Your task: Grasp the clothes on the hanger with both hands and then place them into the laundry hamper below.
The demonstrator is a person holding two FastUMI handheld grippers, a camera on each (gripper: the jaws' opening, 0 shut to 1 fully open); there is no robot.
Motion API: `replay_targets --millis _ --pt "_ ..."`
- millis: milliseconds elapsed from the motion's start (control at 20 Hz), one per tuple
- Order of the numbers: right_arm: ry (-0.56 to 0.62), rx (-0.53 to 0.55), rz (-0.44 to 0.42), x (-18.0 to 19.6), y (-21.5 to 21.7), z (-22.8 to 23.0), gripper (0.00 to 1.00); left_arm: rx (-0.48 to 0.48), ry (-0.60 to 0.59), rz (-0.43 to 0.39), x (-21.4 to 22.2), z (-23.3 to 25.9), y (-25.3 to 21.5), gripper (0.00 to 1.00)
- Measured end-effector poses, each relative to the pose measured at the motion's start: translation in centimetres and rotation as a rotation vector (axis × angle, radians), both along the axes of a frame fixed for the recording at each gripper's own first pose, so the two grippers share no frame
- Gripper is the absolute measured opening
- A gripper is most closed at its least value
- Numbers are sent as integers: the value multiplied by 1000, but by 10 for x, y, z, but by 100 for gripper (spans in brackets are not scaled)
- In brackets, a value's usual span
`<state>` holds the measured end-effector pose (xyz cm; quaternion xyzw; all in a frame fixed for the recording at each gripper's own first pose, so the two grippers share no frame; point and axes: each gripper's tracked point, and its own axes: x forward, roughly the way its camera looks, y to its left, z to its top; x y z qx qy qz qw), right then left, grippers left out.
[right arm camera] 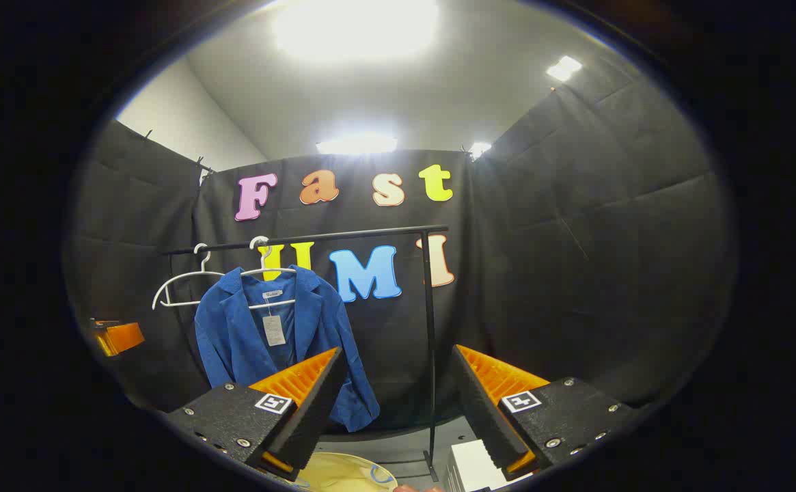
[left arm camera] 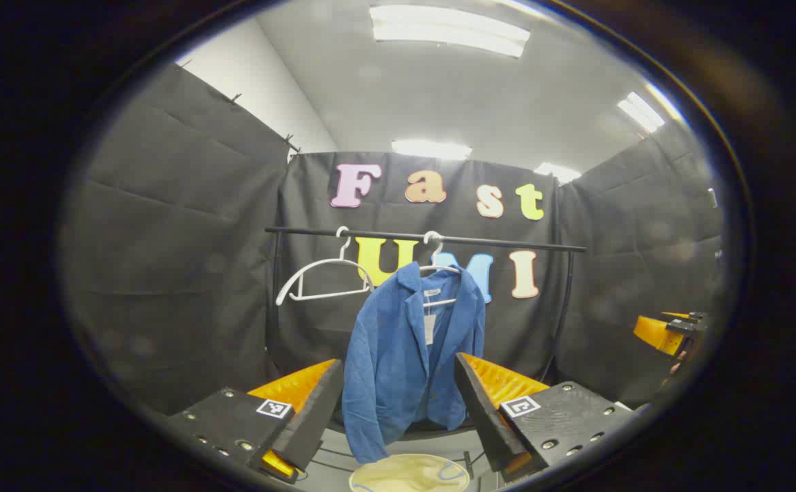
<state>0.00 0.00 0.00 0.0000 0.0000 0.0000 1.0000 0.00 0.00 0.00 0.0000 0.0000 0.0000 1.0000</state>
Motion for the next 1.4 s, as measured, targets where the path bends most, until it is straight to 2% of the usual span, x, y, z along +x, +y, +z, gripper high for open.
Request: replay_targets --millis 150,300,550,850,1150,1250,1400 --pt "16 8 2 1 1 -3 95 -15 0 3 2 -3 3 96" --pt "17 18 6 -1 5 -2 94 -32 20 -9 5 -12 5 94" --pt "34 27 16 -1 18 -7 93 -2 36 -18 12 -22 11 95" --pt "19 14 28 6 37 4 93 -12 29 -29 13 -17 20 94" --pt "14 18 82 23 65 12 93 -1 13 -21 26 -8 27 95" --pt "34 72 113 33 77 8 93 19 12 -15 33 -5 26 94" --pt "131 188 127 55 86 -17 93 48 12 -3 46 -5 22 94"
